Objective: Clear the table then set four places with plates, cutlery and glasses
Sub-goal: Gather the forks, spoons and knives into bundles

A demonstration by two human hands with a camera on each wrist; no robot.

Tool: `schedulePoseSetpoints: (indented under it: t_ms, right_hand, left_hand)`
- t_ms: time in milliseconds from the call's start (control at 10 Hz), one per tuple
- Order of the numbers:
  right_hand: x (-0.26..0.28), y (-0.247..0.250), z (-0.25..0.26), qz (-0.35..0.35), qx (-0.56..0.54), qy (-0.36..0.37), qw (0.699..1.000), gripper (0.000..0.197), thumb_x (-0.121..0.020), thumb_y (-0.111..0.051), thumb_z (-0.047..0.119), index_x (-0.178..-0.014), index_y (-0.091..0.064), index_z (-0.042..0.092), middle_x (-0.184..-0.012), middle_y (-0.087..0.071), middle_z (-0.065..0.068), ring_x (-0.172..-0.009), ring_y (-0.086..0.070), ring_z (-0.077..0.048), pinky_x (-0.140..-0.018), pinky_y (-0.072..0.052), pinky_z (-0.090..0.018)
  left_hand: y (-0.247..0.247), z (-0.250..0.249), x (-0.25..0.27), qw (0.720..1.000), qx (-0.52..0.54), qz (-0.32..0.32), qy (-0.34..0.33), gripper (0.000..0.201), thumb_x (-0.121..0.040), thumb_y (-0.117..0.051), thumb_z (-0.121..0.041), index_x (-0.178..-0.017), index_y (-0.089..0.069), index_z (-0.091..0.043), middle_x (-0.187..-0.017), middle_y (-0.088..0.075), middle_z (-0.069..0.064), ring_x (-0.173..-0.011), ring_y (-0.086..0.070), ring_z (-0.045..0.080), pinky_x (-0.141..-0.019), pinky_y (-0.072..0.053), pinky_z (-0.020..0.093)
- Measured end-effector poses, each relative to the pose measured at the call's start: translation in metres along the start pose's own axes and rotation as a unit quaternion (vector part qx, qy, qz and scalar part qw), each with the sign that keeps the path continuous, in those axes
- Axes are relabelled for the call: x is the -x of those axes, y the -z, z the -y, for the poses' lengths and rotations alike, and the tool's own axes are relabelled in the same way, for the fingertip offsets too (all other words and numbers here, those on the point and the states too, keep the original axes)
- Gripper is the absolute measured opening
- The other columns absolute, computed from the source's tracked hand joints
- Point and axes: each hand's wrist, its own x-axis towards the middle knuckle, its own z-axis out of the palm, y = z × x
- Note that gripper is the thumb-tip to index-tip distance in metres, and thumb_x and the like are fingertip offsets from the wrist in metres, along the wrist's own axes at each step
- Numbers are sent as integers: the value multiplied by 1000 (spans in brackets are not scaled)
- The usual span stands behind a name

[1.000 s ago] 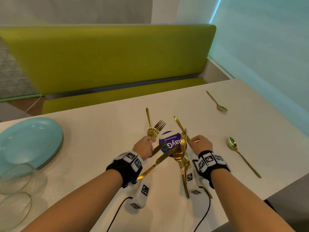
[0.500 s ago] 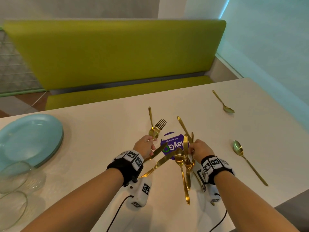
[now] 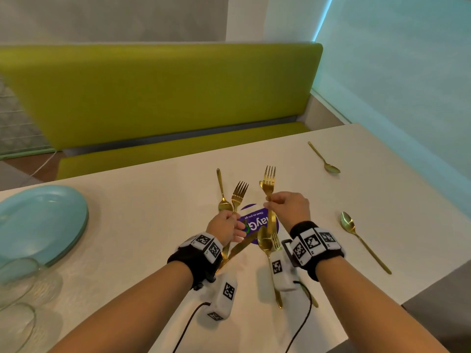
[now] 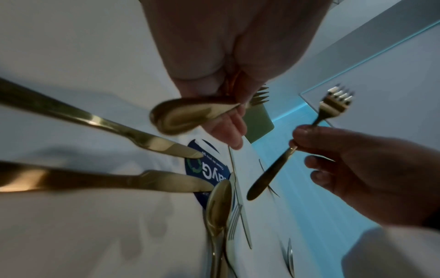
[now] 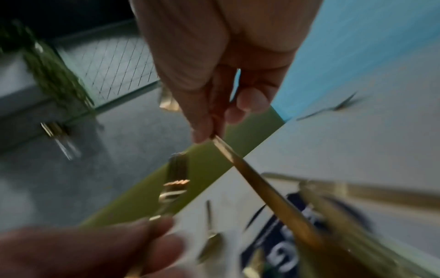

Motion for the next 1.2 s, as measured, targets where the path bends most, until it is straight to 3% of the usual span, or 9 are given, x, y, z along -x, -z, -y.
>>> schedulePoseSetpoints:
  t_ms: [100, 200, 300, 400, 600, 800, 900, 1100, 1200]
  right_hand:
    - [11, -15, 12, 25, -28, -54, 998, 20, -81, -71, 19, -99, -74, 12, -98, -71, -3, -80, -62, -13, -69, -53, -21]
    - [19, -29, 17, 75, -55, -109, 990, 4, -79, -69, 18, -81, -72, 17, -91, -72, -9, -76, -62, -16, -80, -57, -33]
    - [21, -38, 20, 102, -52, -144, 983, 21, -80, -67, 17, -62, -57, 21, -79, -64, -5, -73, -61, -18, -78, -57, -32]
    - [26, -43, 27, 107, -24, -189, 976, 28, -83, -64, 21, -58, -54, 14, -64, -61, -3, -57, -56, -16, -61, -49, -22]
    - [31, -48, 27, 104, -86, -170, 976, 19, -79, -65, 13, -61, -58, 16, -67, -64, -6, -65, -63, -20, -73, -59, -36]
    - [29, -50, 27, 161, -119, -232, 952, 16, -81, -67, 12, -68, -58, 11, -70, -64, -6, -66, -62, -18, -74, -59, -28]
    - [27, -54, 28, 167, -115, -263, 943, 16, -84, -67, 23, -83, -63, 7, -81, -70, -10, -76, -64, -21, -94, -54, -36]
    - [33, -56, 22, 122, -130, -187, 966, 18, -82, -66, 17, -68, -55, 14, -82, -65, -12, -75, -65, -24, -81, -58, -39]
    - [32, -54, 19, 119, -129, -186, 967, 21, -83, -65, 14, -65, -54, 15, -77, -62, -9, -75, -63, -24, -80, -58, -38]
  left_hand:
    - [-3, -3, 12, 1000, 18, 25, -4, 32, -100, -36, -13, -127, -43, 5, -119, -59, 22, -99, -63, 31, -71, -52, 26]
    - [-4, 6, 14, 998, -45, -3, -52, 30, -97, -43, -14, -120, -50, 5, -110, -65, 24, -74, -64, 22, -67, -54, 32]
    - [-2, 12, 14, 994, -96, -3, -42, 25, -97, -41, -16, -118, -51, -6, -100, -66, 12, -76, -62, 19, -61, -52, 23]
    - [0, 13, 16, 988, -144, -15, -49, 23, -97, -39, -17, -113, -54, -9, -102, -68, 12, -88, -67, 26, -78, -57, 34]
    - [5, 9, 19, 996, -70, -51, -16, 13, -97, -35, -8, -103, -46, -12, -77, -57, 6, -54, -53, 16, -48, -47, 21]
    - [4, 18, 17, 989, -143, 1, -46, 19, -96, -38, -22, -106, -51, -14, -102, -67, 17, -93, -67, 35, -88, -54, 48]
    - [3, 21, 15, 989, -139, 26, -36, 20, -94, -39, -22, -107, -49, -12, -98, -66, 19, -88, -65, 37, -87, -55, 43]
    - [2, 18, 24, 994, -99, 36, -36, 14, -95, -34, -9, -92, -48, -11, -66, -50, 5, -50, -44, 14, -47, -40, 20]
    - [2, 19, 25, 991, -107, 61, -53, 19, -97, -33, -7, -109, -47, -9, -71, -52, 5, -55, -46, 13, -52, -41, 20]
